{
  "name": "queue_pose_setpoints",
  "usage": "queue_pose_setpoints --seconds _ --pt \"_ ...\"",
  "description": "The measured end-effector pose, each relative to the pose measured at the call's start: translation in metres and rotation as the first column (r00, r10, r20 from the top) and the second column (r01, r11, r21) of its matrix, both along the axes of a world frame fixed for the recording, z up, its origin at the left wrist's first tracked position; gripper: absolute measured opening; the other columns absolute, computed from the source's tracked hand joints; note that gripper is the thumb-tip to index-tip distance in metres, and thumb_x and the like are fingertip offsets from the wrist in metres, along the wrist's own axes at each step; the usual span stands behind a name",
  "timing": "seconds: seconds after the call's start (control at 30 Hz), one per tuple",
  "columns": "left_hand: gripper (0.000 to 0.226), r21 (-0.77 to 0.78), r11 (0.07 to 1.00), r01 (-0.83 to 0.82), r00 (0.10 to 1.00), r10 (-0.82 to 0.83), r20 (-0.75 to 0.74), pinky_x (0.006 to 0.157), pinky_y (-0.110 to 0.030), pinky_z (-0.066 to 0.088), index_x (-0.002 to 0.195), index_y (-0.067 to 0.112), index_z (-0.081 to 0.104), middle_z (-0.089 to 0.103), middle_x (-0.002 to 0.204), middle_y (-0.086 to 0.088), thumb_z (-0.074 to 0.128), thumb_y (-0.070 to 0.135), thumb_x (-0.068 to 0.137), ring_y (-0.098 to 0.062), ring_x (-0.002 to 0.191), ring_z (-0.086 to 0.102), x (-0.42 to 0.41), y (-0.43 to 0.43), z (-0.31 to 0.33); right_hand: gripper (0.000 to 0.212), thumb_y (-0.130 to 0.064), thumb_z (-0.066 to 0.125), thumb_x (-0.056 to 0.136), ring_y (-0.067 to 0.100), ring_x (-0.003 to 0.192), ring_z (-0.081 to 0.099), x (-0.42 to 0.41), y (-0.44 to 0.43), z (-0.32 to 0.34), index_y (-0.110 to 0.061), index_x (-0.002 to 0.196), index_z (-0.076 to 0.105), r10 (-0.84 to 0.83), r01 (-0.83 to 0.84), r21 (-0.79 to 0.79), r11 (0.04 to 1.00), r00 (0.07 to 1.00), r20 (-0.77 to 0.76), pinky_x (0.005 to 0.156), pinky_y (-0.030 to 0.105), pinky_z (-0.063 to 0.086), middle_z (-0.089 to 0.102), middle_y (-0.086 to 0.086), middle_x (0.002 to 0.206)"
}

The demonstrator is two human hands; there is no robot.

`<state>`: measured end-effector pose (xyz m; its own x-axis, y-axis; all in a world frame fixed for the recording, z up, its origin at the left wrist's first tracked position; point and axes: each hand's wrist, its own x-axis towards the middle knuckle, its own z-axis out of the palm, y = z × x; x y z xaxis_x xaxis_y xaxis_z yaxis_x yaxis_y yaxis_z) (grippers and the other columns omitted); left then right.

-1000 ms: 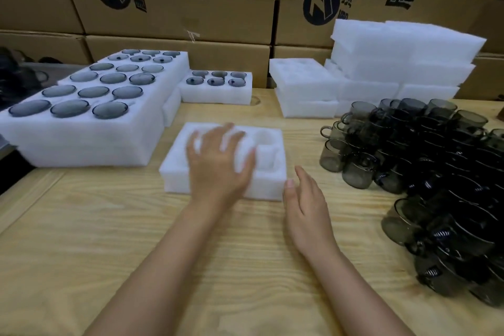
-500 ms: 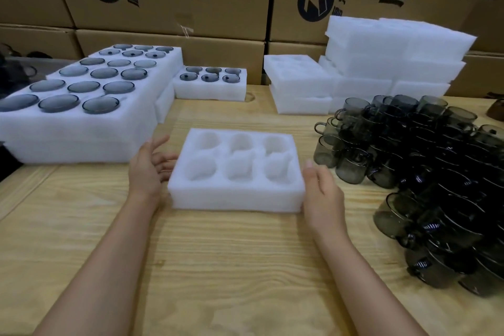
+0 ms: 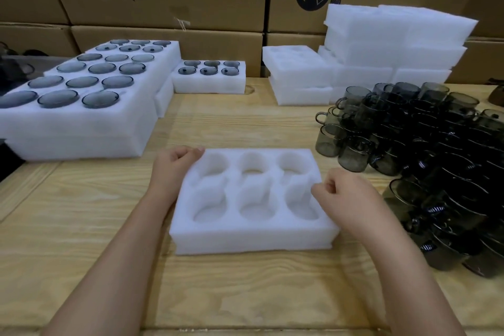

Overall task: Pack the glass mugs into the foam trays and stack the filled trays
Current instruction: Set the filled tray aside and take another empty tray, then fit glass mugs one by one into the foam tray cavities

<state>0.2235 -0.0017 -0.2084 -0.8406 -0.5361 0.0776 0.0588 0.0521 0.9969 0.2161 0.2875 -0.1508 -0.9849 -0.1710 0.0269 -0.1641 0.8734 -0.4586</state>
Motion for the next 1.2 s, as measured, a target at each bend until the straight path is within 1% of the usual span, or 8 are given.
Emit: queue_pose_setpoints --seconds 0.1,0.23,0.4,0.53,0.7,0.83,1.07,1.2 --pt "0.026 -0.006 1.000 -0.013 1.000 0.013 0.010 0.067 -0.034 0.045 0.056 0.014 0.068 0.064 0.071 -0.009 0.074 0.024 0.080 -0.020 0.066 0.058 -0.001 -0.001 0.000 0.021 -0.040 0.044 0.086 0.017 0.073 0.054 0.024 0.019 -0.002 -0.023 0.081 0.055 0.093 -0.093 0.012 0.996 0.955 -0.281 0.062 0.033 0.042 0.058 -0.006 0.080" --pt "0.023 0.015 1.000 0.014 1.000 -0.014 0.016 0.067 -0.036 0.045 0.055 0.016 0.068 0.063 0.068 -0.008 0.073 0.037 0.066 -0.022 0.067 0.058 -0.001 0.000 0.002 0.029 -0.028 0.049 0.088 0.030 0.094 0.052 0.043 0.055 -0.008 -0.007 0.102 0.063 -0.108 0.057 -0.094 0.994 0.666 -0.738 0.085 0.040 0.039 0.061 0.010 0.102" --pt "0.022 0.021 1.000 0.020 1.000 -0.020 0.003 0.067 -0.036 0.045 0.055 0.017 0.068 0.064 0.065 -0.006 0.072 0.036 0.067 -0.023 0.066 0.058 0.003 0.003 0.004 0.045 -0.050 0.052 0.080 0.031 0.106 0.050 0.025 0.106 -0.007 -0.022 0.115 0.045 -0.261 0.117 -0.306 0.945 0.832 -0.489 0.089 0.053 0.043 0.047 -0.006 0.108" --pt "0.024 -0.001 1.000 0.024 0.999 -0.024 -0.022 0.069 -0.038 0.044 0.058 0.013 0.068 0.062 0.073 -0.013 0.071 0.029 0.075 -0.024 0.069 0.056 0.004 0.006 0.005 0.060 -0.059 0.049 0.083 0.039 0.124 0.039 0.024 0.100 -0.025 -0.011 0.119 0.053 -0.406 0.405 -0.126 0.906 0.742 -0.533 0.092 0.062 0.039 0.042 0.009 0.130" --pt "0.024 -0.013 1.000 0.024 1.000 -0.024 -0.014 0.068 -0.037 0.044 0.056 0.015 0.067 0.062 0.073 -0.013 0.069 0.035 0.069 -0.024 0.069 0.056 0.006 0.008 0.008 0.044 -0.036 0.061 0.084 0.041 0.118 0.043 0.020 0.094 -0.028 0.002 0.105 0.061 -0.392 0.408 -0.103 0.907 0.727 -0.564 0.086 0.062 0.042 0.050 0.016 0.120" --pt "0.023 -0.029 0.999 0.019 1.000 -0.019 -0.012 0.069 -0.037 0.044 0.056 0.016 0.069 0.064 0.071 -0.009 0.069 0.034 0.071 -0.023 0.069 0.058 0.007 0.008 0.007 0.048 -0.041 0.061 0.082 0.041 0.108 0.048 0.019 0.092 -0.027 0.003 0.102 0.062 -0.378 0.387 -0.109 0.915 0.735 -0.562 0.082 0.061 0.044 0.052 0.016 0.109" --pt "0.035 -0.039 0.999 0.038 0.999 -0.039 -0.031 0.065 -0.030 0.044 0.052 0.021 0.069 0.067 0.063 0.008 0.066 0.016 0.087 -0.015 0.064 0.059 0.004 0.006 0.004 0.063 -0.058 0.060 0.074 0.034 0.100 0.048 0.023 0.082 -0.013 0.001 0.097 0.063 -0.320 0.227 -0.231 0.946 0.762 -0.563 0.086 0.051 0.045 0.052 0.011 0.103" --pt "0.039 -0.045 0.997 0.065 0.997 -0.067 -0.033 0.061 -0.027 0.042 0.051 0.023 0.069 0.065 0.058 0.012 0.064 0.011 0.088 -0.006 0.058 0.058 0.005 0.006 0.005 0.045 -0.047 0.067 0.072 0.027 0.088 0.052 0.027 0.052 0.008 -0.004 0.088 0.066 -0.230 0.072 -0.259 0.963 0.716 -0.659 0.079 0.021 0.032 0.057 0.006 0.094"
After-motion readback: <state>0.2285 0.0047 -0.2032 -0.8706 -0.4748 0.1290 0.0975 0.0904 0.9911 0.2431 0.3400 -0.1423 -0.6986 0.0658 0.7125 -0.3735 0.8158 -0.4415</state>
